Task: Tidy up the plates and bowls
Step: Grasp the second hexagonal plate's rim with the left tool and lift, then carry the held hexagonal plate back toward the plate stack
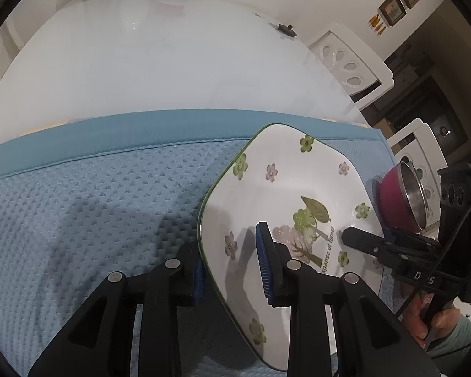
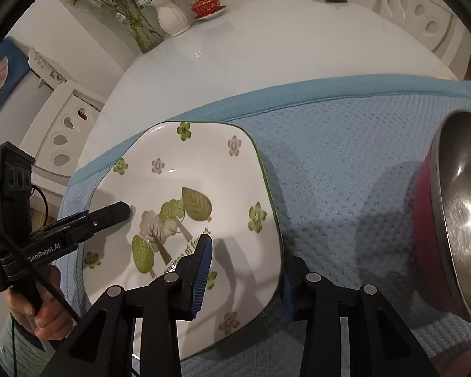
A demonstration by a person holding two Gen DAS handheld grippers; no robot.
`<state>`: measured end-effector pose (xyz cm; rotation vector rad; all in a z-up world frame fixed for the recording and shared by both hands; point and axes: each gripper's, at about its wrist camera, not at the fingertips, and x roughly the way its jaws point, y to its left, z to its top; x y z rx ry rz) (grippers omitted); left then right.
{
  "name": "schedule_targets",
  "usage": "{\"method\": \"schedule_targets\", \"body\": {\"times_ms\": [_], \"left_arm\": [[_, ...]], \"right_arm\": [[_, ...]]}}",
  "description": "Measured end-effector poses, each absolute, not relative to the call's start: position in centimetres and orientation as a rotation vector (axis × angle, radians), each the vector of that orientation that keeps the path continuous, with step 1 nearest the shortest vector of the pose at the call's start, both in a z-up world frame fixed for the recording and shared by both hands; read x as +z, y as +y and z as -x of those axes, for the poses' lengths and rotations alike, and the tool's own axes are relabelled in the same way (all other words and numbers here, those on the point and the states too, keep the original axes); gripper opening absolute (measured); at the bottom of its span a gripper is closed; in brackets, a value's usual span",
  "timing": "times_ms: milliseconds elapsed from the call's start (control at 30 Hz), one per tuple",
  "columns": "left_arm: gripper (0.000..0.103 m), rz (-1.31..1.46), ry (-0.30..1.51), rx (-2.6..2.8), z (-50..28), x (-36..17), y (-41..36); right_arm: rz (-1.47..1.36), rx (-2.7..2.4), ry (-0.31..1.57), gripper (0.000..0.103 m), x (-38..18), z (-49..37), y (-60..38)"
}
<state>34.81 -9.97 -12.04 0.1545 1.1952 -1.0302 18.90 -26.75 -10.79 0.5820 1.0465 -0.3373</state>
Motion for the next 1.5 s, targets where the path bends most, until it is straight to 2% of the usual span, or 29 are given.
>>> {"method": "schedule_targets", "body": {"times_ms": [233, 600, 933, 1233, 1500], "left_arm": [[0.025, -0.185, 1.153, -1.014, -33.5, -10.8, -9.9], [0.025, -0.118, 1.063, -1.020, -33.1, -6.8, -7.9], [0.025, -0.066, 0.958, -1.015, -30.0, 0.0, -4.1], [0.025, -0.068, 0.905, -0.985, -25.1, 3.9, 0.8], [0.025, -0.040, 0.962, -0.940, -19.9, 2.1, 6.9]], "right_arm": [[-0.505, -0.332, 1.045, 0.038, -10.4, -19.0, -26.1], [-0.436, -0.265, 0.975, 0.038, -6.7, -18.5, -24.5], [-0.377, -0.205, 0.872, 0.038, 0.1, -16.4, -21.4], [-0.342, -0.181, 0.831, 0.038, 5.6, -11.8, -15.5], [-0.375, -0.126, 0.912, 0.038, 4.1, -6.1, -9.3]]}}
